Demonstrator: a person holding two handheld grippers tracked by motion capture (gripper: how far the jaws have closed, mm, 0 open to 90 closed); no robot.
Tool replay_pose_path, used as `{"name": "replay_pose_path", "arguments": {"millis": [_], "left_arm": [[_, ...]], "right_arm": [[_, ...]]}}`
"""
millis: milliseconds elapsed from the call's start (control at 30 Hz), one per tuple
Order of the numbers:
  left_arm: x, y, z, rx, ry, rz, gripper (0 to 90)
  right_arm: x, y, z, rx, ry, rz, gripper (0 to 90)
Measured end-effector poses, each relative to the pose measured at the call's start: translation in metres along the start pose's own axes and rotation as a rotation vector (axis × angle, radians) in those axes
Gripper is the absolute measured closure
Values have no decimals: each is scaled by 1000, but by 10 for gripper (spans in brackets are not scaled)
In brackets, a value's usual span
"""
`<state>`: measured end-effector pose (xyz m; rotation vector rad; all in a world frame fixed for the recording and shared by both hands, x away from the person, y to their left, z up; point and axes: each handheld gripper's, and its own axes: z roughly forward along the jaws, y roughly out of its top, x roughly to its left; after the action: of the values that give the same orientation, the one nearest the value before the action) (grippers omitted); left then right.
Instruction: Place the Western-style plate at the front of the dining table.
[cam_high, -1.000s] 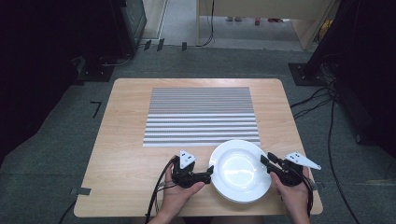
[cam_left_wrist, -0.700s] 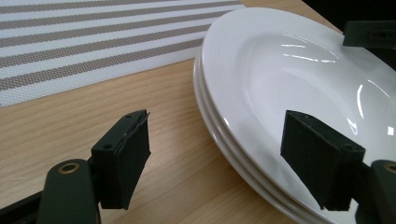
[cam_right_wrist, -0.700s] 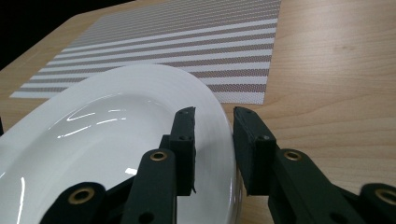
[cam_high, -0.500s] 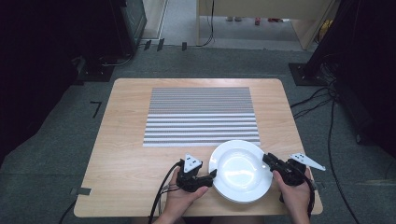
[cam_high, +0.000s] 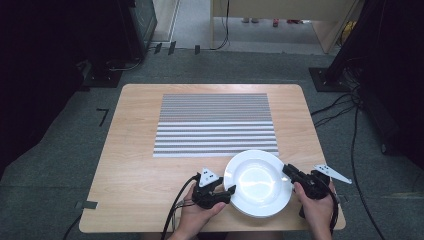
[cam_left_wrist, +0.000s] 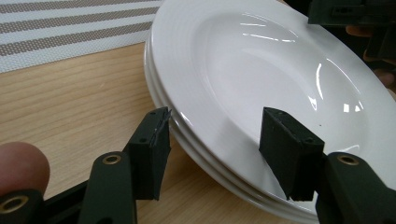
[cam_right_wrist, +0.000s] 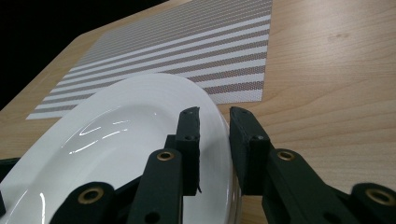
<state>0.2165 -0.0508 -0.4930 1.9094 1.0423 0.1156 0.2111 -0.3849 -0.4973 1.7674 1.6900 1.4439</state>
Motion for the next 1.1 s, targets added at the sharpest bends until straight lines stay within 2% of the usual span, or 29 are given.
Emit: {"name": "replay_pose_path", "arguments": {"millis": [333, 433, 633, 700, 800, 833, 867, 933, 1100], "left_arm": [[1, 0, 0, 2, -3, -6, 438], [0, 0, -1, 1, -2, -4, 440], [1, -1, -1, -2, -4, -6, 443], [1, 0, -1, -3, -5, -9, 444], [1, -1, -1, -5, -4, -13, 454], [1, -1, -1, -5, -4, -13, 456], [1, -1, -1, -5, -2, -13, 457], [1, -1, 0, -7, 2, -13, 462], [1, -1, 0, -7, 0, -18, 461]], "right_arm": [[-2, 1, -1, 1, 2, 23, 799], [-7, 1, -3, 2, 27, 84, 807], [-9, 2, -2, 10, 38, 90, 809], [-10, 3, -2, 13, 50, 105, 810], [-14, 3, -3, 25, 74, 162, 813], [-14, 3, -3, 25, 74, 162, 813], [-16, 5, -5, 34, 94, 201, 826], [-18, 6, -6, 35, 113, 219, 826], [-17, 6, -6, 46, 104, 216, 825]]}}
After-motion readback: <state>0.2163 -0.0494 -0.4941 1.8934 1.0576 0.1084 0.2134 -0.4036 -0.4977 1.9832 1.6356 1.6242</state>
